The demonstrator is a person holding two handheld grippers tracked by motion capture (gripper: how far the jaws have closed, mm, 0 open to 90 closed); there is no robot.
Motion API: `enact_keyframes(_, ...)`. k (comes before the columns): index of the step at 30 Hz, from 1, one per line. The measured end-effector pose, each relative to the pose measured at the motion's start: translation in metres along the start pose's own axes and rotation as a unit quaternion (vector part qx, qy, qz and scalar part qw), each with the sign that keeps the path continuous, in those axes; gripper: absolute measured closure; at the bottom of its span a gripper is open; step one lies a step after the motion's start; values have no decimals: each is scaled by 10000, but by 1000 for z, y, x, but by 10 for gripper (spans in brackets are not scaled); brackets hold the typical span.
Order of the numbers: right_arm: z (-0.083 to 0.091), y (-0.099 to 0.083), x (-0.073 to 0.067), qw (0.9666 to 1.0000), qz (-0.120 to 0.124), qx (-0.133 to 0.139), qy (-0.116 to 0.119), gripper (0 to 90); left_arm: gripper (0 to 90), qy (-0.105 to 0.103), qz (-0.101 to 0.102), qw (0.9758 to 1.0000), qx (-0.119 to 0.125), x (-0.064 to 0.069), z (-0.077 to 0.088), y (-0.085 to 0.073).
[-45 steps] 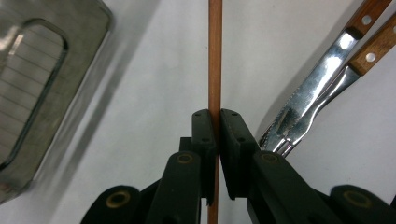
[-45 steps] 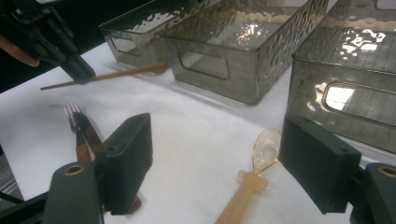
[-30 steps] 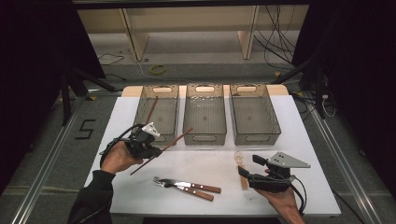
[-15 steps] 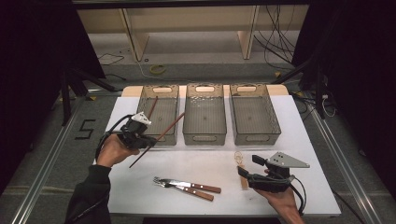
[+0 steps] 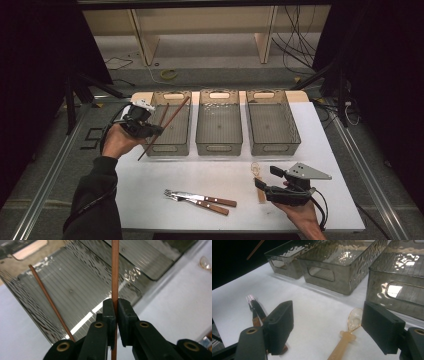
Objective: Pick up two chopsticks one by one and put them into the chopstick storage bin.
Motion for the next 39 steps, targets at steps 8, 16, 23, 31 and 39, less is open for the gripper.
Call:
enact_keyframes(8,0,0,1,10000,-25,8,3,266,843,102,118,9999,38,-16,-4,20)
enact_keyframes(16,0,0,1,10000,-15,5,10,265,843,192,193,9995,131,-23,-9,34)
enact_keyframes(23,0,0,1,10000,-22,3,23,266,843,357,291,9986,243,-32,-18,37)
enact_keyframes(31,0,0,1,10000,-26,-3,45,266,842,411,491,9972,373,-44,-27,36)
enact_keyframes(39,-1,-1,1,10000,-17,-13,54,266,842,387,584,9971,311,-46,-39,34)
Point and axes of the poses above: each handheld gripper's, and its own axes: z roughly backward along the jaws, y roughly out of its top, x roughly to its right, the point moved 2 cm from there along -z, roughly forward along the jaws, and after that the axes turned 13 degrees about -x, right-handed, at the moved point
